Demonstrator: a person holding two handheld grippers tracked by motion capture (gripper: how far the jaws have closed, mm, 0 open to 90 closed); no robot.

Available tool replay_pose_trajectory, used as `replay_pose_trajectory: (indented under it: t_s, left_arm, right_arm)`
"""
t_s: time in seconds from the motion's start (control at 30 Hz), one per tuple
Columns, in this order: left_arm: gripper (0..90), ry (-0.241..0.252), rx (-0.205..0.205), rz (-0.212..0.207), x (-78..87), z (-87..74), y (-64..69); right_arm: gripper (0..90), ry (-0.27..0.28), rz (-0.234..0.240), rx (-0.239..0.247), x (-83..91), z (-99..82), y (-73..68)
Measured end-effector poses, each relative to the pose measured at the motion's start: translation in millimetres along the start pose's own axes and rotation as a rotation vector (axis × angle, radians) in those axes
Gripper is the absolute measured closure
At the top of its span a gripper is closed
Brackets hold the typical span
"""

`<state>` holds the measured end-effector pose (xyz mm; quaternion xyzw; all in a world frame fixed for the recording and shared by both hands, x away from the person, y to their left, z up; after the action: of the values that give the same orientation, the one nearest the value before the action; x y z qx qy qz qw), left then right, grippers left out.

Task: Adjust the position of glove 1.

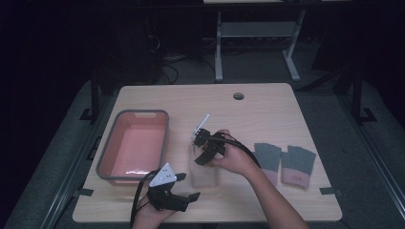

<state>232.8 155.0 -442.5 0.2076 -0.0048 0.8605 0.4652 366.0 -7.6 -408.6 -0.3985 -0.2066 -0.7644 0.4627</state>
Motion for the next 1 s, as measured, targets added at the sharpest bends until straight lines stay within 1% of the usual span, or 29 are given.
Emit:
replay_pose_trajectory:
  t_s: [0.13, 0.17, 0.2, 0.3, 0.33, 0.37, 0.4, 0.57, 0.6, 0.63, 0.7, 0.73, 0.8, 0.83, 0.87, 0.9, 0.93, 0.97, 1.0]
  left_arm:
    - [16.8, 0.0, -0.002, -0.001, 0.8, -0.1, 0.3]
    - [16.8, 0.002, -0.002, 0.0, 1.1, 0.1, 0.3]
    - [16.8, 0.005, -0.005, 0.001, 1.6, 0.6, -0.3]
    - [16.8, 0.01, 0.004, 0.0, 2.1, 1.0, -1.4]
    - [16.8, 0.012, 0.008, 0.0, 1.9, 1.0, -1.4]
    - [16.8, 0.016, 0.011, 0.0, 1.6, 0.8, -1.3]
    - [16.8, 0.014, 0.01, 0.0, 1.3, 0.4, -0.8]
    - [16.9, 0.007, 0.006, 0.0, 0.5, 0.2, -0.6]
    - [16.9, 0.007, 0.016, -0.001, -0.2, 0.0, -0.3]
    - [16.9, 0.007, 0.016, -0.001, -0.2, 0.0, -0.3]
    - [16.9, 0.01, 0.03, -0.004, -1.5, -0.2, -0.1]
    - [16.9, 0.002, 0.032, -0.005, -1.9, -0.2, -0.2]
    - [16.8, 0.004, 0.038, -0.006, -3.3, -0.2, -0.1]
    - [16.8, 0.003, 0.041, -0.007, -3.8, -0.1, -0.2]
    - [16.9, -0.001, 0.048, -0.006, -4.8, 0.0, -0.1]
    - [16.9, -0.003, 0.051, -0.003, -5.8, 0.1, -0.1]
    - [16.9, -0.005, 0.049, -0.003, -6.5, 0.5, -0.3]
    - [16.9, -0.006, 0.052, -0.001, -7.4, 1.1, -0.4]
    - [16.9, -0.006, 0.057, 0.002, -8.3, 1.8, -0.4]
  right_arm:
    - [40.1, -0.012, -0.012, 0.024, -11.4, 5.5, -3.0]
    - [39.0, -0.012, -0.012, 0.024, -14.2, 6.8, -3.8]
    - [37.6, -0.016, -0.028, 0.039, -19.3, 9.1, -5.1]
    - [37.6, -0.022, -0.03, 0.045, -24.0, 10.3, -5.7]
    - [38.0, -0.048, -0.045, 0.062, -29.2, 9.5, -7.1]
    - [38.0, -0.048, -0.045, 0.062, -29.2, 9.5, -7.1]
    - [38.6, -0.071, -0.057, 0.08, -32.7, 7.5, -7.9]
    - [39.6, -0.08, -0.065, 0.095, -30.3, 4.0, -5.1]
    - [39.7, -0.087, -0.071, 0.102, -27.9, 1.1, -3.1]
    - [39.7, -0.087, -0.071, 0.102, -27.9, 1.1, -3.1]
    - [39.7, -0.096, -0.077, 0.105, -24.7, -2.5, -1.8]
    - [39.7, -0.093, -0.078, 0.109, -23.8, -4.1, -0.9]
    - [39.7, -0.097, -0.085, 0.099, -19.1, -10.3, 2.5]
    - [39.7, -0.097, -0.085, 0.099, -19.1, -10.3, 2.5]
    - [39.7, -0.094, -0.082, 0.082, -15.7, -14.6, 5.5]
    - [39.7, -0.094, -0.082, 0.082, -15.7, -14.6, 5.5]
    - [39.1, -0.079, -0.075, 0.058, -12.5, -18.4, 8.5]
    - [39.1, -0.079, -0.075, 0.058, -12.5, -18.4, 8.5]
    - [37.5, -0.055, -0.065, 0.03, -7.8, -20.6, 10.9]
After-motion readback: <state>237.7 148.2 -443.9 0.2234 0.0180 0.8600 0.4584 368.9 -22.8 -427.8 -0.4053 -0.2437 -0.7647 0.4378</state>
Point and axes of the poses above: each handheld gripper's, and its own axes: x roughly backward along the jaws, z roughly out of its top, y roughly to its right, the point moved 1 cm from there along -x, roughly forward along the jaws, and after that the axes turned 12 degrees about y, right-handed, at the moved point
